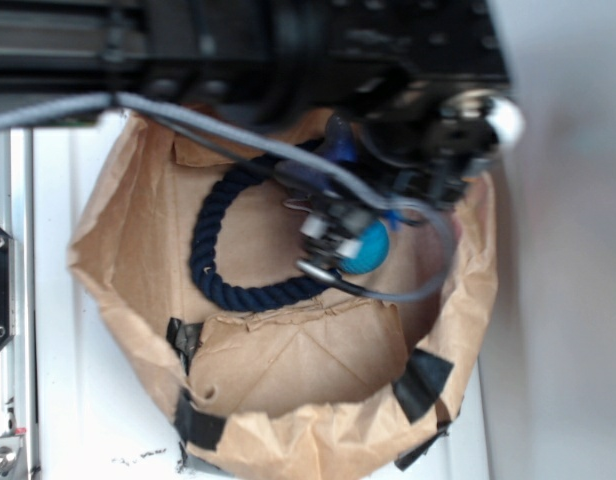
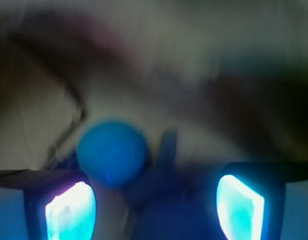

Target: Grab the gray animal.

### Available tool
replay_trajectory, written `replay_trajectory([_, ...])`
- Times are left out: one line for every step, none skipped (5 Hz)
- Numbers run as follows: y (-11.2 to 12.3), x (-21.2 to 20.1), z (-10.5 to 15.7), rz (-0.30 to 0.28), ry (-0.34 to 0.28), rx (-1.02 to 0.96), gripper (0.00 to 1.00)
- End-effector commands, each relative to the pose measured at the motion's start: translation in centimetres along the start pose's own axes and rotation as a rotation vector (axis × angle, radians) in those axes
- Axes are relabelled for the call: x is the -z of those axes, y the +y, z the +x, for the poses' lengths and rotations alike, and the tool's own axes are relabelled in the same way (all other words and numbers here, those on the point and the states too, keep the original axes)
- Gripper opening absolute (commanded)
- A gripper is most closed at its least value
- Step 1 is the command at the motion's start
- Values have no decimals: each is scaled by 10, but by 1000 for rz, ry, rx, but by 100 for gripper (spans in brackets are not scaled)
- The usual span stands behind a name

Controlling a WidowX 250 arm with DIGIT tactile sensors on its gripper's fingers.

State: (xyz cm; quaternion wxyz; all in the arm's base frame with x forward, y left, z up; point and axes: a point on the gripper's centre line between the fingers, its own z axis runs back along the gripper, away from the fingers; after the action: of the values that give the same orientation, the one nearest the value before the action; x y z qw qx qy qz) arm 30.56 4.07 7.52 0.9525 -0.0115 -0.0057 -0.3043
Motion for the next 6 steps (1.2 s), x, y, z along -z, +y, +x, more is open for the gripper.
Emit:
replay_trajectory([-7, -10, -24, 76, -71, 30, 100])
replay_trajectory([-13, 9, -14, 78, -76, 36, 100])
replay_trajectory([-15, 12, 2, 49, -79, 12, 100])
replay_trajectory([-18, 19, 14, 69, -104, -14, 100])
replay_trajectory([-18, 20, 25, 72, -136, -25, 100])
replay_trajectory([-18, 23, 28, 77, -140, -42, 0])
